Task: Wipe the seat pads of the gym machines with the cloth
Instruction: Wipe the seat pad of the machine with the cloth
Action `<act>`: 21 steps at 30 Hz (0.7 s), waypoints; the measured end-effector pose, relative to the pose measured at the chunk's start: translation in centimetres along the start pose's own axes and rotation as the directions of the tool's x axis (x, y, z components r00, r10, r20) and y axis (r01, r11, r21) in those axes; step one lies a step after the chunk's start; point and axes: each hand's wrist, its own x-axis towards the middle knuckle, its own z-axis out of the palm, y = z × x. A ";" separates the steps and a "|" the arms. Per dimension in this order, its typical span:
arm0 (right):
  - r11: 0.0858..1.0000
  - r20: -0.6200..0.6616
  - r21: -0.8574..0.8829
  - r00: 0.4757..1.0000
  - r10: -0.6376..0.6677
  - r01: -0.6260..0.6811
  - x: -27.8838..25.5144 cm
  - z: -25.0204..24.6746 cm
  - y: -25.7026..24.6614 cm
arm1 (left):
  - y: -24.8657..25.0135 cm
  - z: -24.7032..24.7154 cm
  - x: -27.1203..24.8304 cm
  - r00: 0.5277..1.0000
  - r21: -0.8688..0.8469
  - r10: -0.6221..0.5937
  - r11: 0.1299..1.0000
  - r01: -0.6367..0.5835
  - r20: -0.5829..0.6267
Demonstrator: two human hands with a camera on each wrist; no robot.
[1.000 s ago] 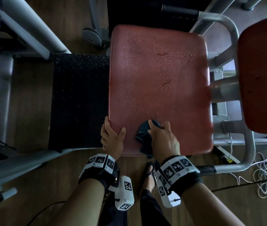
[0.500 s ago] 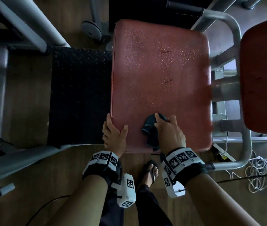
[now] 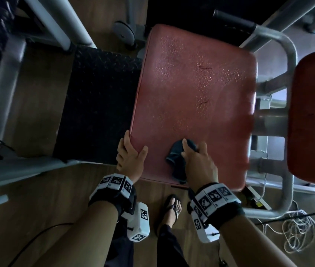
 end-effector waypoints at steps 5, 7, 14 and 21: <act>0.988 -0.081 -0.076 0.987 -0.140 0.134 2.7 -1.3 2.2 | -0.1 0.0 -0.1 1.000 -0.001 0.015 1.000 -0.015 0.000; 0.967 -0.106 -0.110 0.965 -0.241 0.230 4.1 -1.8 3.3 | -0.1 0.0 -0.2 1.000 0.000 0.024 1.000 -0.024 -0.007; 0.625 0.016 -0.229 0.645 -0.764 0.746 5.0 -2.1 9.5 | 0.3 -0.1 -0.7 1.000 -0.006 0.014 1.000 -0.014 -0.017; 0.333 0.269 -0.386 0.450 -0.851 0.860 5.5 -1.8 7.6 | 0.1 0.0 -0.4 1.000 -0.019 0.007 1.000 -0.007 -0.021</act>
